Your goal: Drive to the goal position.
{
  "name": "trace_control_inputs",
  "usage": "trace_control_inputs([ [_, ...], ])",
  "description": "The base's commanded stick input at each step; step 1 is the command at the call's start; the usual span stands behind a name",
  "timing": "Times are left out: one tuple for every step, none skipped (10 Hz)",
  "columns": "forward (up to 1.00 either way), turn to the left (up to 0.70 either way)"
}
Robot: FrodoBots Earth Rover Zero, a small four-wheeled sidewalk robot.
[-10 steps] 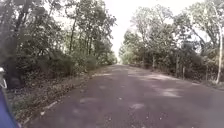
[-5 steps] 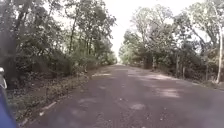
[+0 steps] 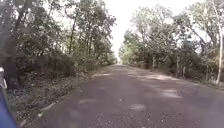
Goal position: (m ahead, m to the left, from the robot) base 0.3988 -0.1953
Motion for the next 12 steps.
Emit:
trace_control_inputs([
  [0.06, -0.03],
  [0.05, -0.03],
  [0.05, -0.03],
  [0.05, -0.03],
  [0.05, -0.03],
  [0.05, -0.03],
  [0.05, -0.03],
  [0.05, -0.03],
  [0.06, -0.03],
  [0.06, -0.03],
  [0.06, -0.03],
  [0.05, -0.03],
])
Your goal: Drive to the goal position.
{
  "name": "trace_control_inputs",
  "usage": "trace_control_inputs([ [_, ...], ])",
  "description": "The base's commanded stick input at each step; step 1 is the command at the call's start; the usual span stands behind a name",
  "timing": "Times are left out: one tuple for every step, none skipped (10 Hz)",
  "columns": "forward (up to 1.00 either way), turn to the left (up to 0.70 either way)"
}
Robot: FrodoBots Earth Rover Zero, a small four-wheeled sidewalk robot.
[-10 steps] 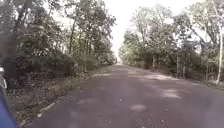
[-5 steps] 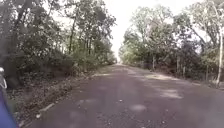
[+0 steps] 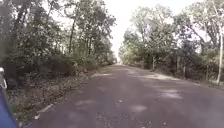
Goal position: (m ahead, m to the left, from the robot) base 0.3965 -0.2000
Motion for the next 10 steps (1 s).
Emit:
trace_control_inputs([
  [0.05, -0.03],
  [0.06, -0.03],
  [0.06, -0.03],
  [0.06, -0.03],
  [0.06, -0.03],
  [0.06, -0.03],
  [0.05, -0.03],
  [0.06, -0.03],
  [0.06, -0.03],
  [0.05, -0.03],
])
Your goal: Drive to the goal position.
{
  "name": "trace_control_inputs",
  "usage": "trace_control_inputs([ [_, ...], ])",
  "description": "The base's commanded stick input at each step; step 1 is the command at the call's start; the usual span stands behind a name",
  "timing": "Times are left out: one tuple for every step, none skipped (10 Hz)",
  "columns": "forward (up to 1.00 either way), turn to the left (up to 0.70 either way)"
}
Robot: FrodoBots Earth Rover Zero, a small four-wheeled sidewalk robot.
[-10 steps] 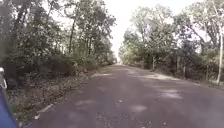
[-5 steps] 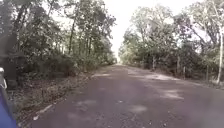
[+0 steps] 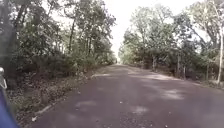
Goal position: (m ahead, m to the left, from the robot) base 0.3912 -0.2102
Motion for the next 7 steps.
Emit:
trace_control_inputs([
  [0.05, -0.03],
  [0.05, -0.03],
  [0.06, -0.03],
  [0.05, -0.03],
  [0.05, -0.03],
  [0.06, -0.03],
  [0.05, -0.03],
])
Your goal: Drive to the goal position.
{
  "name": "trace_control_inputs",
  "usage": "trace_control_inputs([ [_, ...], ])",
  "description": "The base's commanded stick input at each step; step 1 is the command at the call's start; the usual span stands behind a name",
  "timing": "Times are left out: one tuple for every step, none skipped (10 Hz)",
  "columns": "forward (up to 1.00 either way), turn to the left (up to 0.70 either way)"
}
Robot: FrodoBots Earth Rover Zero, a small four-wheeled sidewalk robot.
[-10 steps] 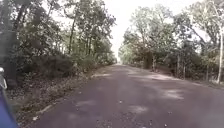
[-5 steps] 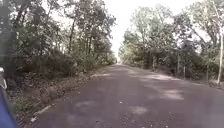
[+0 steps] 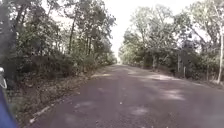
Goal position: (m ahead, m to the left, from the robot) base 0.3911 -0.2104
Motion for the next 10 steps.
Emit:
trace_control_inputs([
  [0.05, -0.03],
  [0.05, -0.03],
  [0.05, -0.03],
  [0.06, -0.03],
  [0.06, -0.03],
  [0.06, -0.03],
  [0.06, -0.03],
  [0.06, -0.03],
  [0.06, -0.03],
  [0.06, -0.03],
])
